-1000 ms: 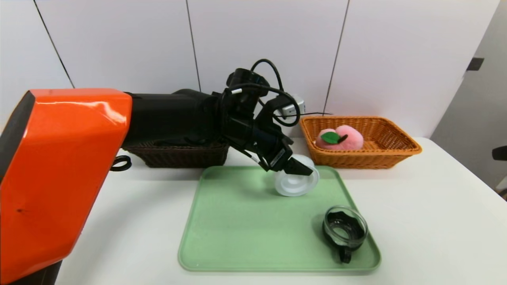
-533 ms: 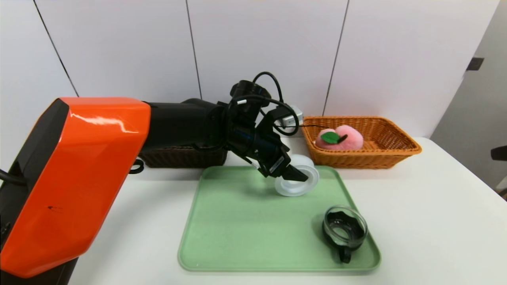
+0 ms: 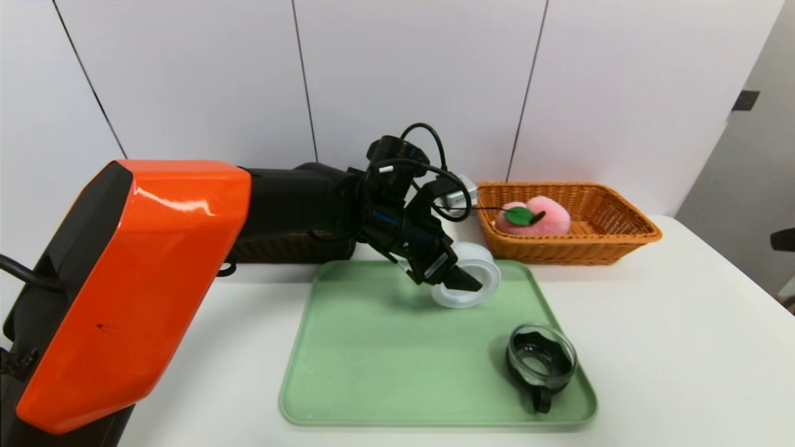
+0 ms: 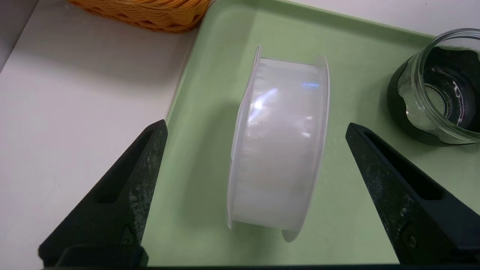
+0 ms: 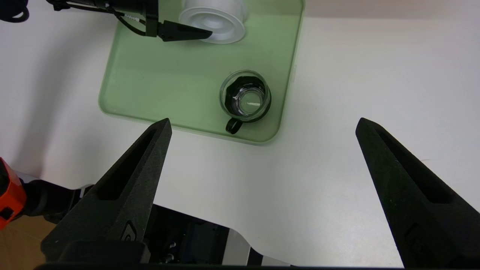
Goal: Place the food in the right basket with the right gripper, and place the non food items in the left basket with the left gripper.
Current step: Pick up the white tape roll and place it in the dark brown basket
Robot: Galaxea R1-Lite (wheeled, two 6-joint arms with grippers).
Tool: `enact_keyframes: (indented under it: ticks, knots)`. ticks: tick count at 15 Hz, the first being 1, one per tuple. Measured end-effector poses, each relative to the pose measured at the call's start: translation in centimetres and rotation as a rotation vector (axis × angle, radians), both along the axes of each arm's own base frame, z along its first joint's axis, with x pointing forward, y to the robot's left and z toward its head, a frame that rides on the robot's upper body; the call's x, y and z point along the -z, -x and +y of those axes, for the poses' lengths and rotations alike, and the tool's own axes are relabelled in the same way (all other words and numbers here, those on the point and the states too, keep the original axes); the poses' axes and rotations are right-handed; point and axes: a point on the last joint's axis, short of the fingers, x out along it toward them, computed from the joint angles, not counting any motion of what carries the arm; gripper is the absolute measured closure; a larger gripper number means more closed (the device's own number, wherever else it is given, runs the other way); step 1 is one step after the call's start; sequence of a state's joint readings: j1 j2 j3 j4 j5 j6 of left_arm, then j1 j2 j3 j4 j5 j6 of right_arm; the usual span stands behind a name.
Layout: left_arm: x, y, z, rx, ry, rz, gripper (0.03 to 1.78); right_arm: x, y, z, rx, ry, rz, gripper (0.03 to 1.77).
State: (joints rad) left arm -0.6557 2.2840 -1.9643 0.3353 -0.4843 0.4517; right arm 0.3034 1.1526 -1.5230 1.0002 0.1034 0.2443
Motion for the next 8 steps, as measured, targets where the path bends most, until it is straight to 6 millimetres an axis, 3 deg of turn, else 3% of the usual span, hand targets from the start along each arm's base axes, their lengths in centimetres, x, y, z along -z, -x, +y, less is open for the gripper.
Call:
enact_keyframes:
  ticks: [2, 3, 6, 8]
  knots:
    - [0.31, 0.15, -0.36, 0.008, -0.004, 0.006, 0.12, 0.01, 0.04, -0.02, 0.002, -0.001, 0.000, 0.11]
    - [0.46, 0.10, -0.40, 0.007, -0.007, 0.007, 0.21, -0.01, 0.09, -0.03, 0.005, -0.006, 0.001, 0.11]
    - [0.66, 0.07, -0.45, -0.003, -0.017, 0.007, 0.69, -0.09, 0.29, -0.09, 0.010, -0.017, -0.002, 0.11]
    - [0.73, 0.02, -0.44, -0.031, -0.036, -0.008, 0.91, -0.10, 0.32, -0.10, 0.010, -0.018, -0.003, 0.11]
